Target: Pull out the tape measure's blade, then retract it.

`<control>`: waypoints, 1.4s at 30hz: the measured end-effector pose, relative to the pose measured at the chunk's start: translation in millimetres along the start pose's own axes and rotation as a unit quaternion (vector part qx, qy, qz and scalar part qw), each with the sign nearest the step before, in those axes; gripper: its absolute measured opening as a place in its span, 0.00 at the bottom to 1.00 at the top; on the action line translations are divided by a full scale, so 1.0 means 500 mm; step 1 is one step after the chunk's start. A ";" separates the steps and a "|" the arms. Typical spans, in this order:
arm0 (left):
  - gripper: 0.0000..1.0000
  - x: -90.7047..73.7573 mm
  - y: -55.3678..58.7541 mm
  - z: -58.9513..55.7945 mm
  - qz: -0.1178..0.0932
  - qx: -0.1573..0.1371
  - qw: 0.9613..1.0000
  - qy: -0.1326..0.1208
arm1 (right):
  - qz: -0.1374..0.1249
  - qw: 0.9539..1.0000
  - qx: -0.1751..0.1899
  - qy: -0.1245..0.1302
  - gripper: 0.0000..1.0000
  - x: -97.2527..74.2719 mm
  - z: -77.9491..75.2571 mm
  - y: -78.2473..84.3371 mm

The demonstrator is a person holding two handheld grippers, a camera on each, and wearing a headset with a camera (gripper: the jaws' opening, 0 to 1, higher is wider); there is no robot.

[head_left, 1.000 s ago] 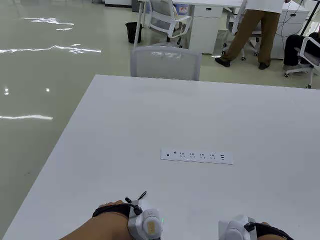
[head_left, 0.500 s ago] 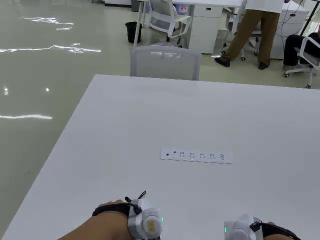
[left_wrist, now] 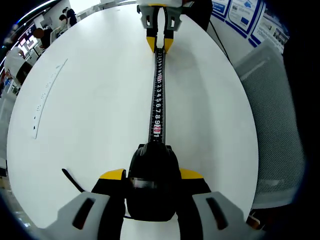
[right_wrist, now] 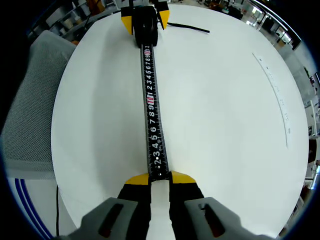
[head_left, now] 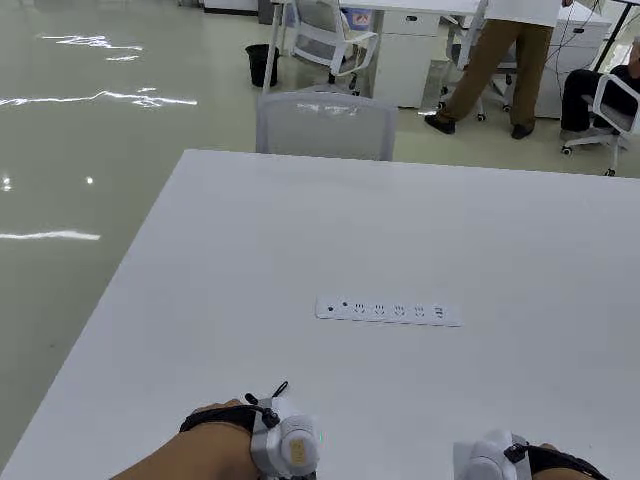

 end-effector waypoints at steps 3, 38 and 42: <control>0.34 -0.004 -0.003 -0.002 0.000 0.000 1.000 0.000 | 0.000 1.000 0.003 -0.001 0.11 -0.002 -0.001 0.003; 0.34 -0.014 -0.008 -0.008 -0.001 0.000 1.000 -0.001 | -0.021 1.000 0.006 0.003 0.15 -0.009 -0.001 0.013; 0.34 -0.008 -0.005 -0.005 -0.001 0.000 1.000 -0.001 | -0.018 1.000 0.004 0.001 0.16 -0.010 0.000 0.011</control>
Point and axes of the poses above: the centre of the closed fingertips' face, and the gripper's own axes: x roughly forward along the fingers, z roughly to its left, y roughly out of its underside, the point moved 1 cm from there along -x, roughly backward along the fingers, and after that the axes turned 4 degrees about x, right-handed, at the moved point
